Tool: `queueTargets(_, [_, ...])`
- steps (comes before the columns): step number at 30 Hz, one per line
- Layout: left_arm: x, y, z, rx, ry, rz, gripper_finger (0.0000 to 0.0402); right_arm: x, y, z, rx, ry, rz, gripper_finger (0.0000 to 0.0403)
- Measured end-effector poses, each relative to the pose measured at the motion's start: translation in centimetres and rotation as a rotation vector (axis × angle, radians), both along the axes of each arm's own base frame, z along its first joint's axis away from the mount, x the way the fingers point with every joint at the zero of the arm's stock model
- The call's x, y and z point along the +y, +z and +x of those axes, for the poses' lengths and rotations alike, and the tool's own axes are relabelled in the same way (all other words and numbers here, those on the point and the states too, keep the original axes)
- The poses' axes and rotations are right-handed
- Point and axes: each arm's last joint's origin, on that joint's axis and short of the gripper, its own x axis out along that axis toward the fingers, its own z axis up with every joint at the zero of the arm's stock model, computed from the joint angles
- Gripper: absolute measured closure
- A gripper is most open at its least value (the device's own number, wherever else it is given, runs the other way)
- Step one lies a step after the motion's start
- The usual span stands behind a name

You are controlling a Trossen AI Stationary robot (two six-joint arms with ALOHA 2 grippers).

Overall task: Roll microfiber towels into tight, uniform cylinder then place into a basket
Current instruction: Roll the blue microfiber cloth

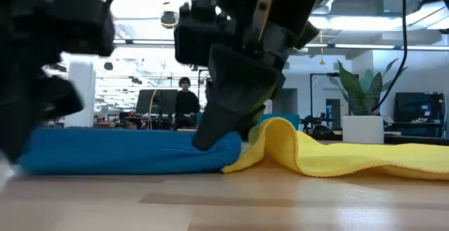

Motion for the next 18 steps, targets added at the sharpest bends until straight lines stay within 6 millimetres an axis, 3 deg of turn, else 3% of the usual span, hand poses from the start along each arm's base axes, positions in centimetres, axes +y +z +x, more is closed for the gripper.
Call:
queueTargets(6, [0.1,-0.1,-0.2,0.042,-0.014,-0.027,0.0382,-1.3,0.0,0.4,0.046,-0.088,0.032,0.0382])
queueTargets(18, [-1.6,0.3,-1.3,-0.079,-0.079,0.093,0.04,-4.2,0.2,1.2,0.087,-0.252,0.072,0.0383])
